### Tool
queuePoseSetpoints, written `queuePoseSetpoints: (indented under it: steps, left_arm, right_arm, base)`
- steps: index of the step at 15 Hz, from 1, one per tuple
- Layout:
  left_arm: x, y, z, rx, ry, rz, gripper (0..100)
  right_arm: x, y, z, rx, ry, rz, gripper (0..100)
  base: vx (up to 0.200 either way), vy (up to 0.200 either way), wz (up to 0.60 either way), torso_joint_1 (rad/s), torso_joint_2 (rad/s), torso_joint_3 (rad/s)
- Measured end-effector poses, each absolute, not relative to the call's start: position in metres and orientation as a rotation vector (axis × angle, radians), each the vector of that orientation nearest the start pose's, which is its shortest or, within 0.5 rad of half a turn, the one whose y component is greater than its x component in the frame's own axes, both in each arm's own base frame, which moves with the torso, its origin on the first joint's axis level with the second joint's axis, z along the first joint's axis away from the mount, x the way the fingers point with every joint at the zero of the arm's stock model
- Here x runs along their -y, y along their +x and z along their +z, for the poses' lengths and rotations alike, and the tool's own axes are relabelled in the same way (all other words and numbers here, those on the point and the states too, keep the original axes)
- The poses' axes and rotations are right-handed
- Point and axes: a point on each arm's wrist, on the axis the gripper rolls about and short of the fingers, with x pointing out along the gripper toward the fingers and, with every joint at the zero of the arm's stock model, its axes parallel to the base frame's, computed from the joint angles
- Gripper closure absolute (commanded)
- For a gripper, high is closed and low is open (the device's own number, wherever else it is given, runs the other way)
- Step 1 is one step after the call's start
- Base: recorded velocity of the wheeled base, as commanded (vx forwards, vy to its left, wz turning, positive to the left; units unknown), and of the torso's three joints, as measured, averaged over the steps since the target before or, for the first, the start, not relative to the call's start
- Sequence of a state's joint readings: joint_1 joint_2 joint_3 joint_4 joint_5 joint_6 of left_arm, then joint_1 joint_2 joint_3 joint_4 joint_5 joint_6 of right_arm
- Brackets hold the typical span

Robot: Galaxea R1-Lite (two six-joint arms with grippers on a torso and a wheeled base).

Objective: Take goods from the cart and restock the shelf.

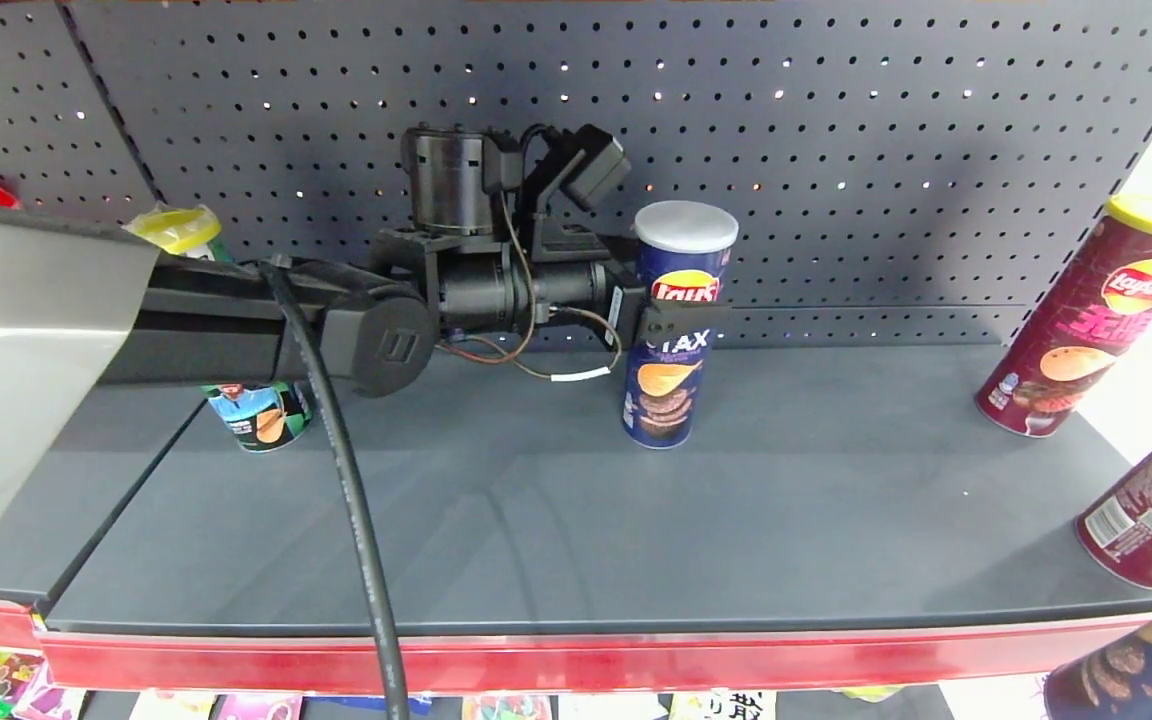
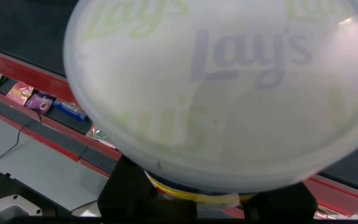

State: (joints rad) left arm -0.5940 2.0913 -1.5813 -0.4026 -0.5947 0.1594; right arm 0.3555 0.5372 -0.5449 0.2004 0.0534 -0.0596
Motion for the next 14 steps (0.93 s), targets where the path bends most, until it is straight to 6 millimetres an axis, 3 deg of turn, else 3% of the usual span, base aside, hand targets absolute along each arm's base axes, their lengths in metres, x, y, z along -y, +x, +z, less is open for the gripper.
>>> queuePoseSetpoints:
  steps: [8, 14]
  left_arm:
    - [0.262, 0.345, 0.228, -0.035, 0.136, -1.221, 100]
    - [0.237, 0.301, 0.224, -0.128, 0.128, -1.224, 100]
  right_arm:
    - [-0.007, 0.015, 0.21, -0.18, -0.088, 0.406, 100]
    - [-0.007, 0.015, 0.21, -0.181, -0.088, 0.406, 100]
  base:
    - [0.0, 0.0, 0.0, 0.0, 0.0, 0.0]
    - [0.0, 0.0, 0.0, 0.0, 0.0, 0.0]
